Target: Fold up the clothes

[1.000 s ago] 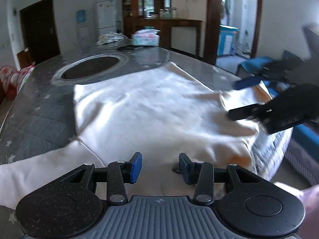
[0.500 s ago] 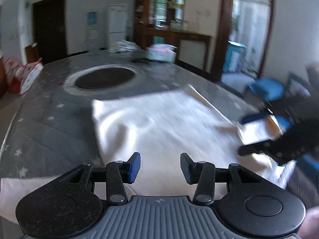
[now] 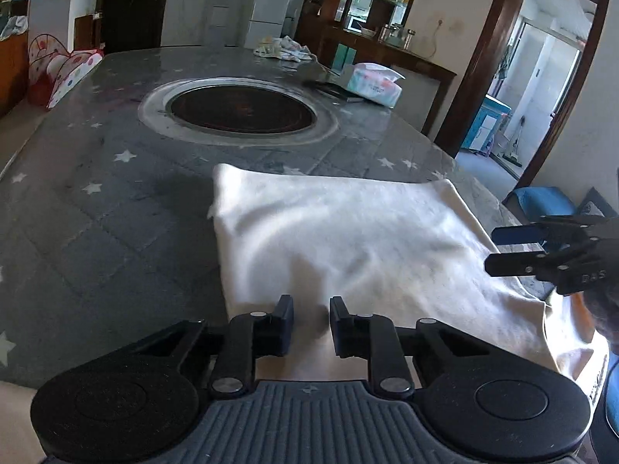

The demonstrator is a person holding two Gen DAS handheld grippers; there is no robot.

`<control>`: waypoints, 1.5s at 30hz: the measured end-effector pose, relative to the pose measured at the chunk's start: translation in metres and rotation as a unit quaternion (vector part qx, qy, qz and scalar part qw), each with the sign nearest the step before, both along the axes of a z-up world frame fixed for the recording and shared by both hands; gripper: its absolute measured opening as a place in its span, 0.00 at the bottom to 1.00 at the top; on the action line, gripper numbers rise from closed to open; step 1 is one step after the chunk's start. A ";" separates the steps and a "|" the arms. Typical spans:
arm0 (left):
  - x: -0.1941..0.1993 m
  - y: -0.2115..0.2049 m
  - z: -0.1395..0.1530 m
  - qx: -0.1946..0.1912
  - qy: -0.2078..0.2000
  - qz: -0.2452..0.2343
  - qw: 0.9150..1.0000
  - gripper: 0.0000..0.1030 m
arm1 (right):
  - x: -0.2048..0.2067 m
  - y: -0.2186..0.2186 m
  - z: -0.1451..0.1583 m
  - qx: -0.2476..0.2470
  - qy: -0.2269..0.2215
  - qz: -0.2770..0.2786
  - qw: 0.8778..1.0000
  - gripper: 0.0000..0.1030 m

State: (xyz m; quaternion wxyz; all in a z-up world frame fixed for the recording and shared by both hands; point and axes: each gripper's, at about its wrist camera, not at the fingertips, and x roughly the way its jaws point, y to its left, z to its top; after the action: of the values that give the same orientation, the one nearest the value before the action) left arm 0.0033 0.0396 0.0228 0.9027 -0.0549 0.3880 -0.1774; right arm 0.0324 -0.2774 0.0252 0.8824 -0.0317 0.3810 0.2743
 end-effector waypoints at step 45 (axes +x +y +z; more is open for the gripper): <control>0.062 0.022 0.008 0.128 -0.033 0.123 0.984 0.16 | 0.047 0.041 -0.002 -0.093 -0.030 0.107 0.989 0.70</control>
State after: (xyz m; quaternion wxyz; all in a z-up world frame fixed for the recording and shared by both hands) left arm 0.0653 0.0615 0.0308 0.9298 0.0193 0.3673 -0.0157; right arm 0.0799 -0.2362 0.0236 0.8520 -0.1628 0.3730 0.3293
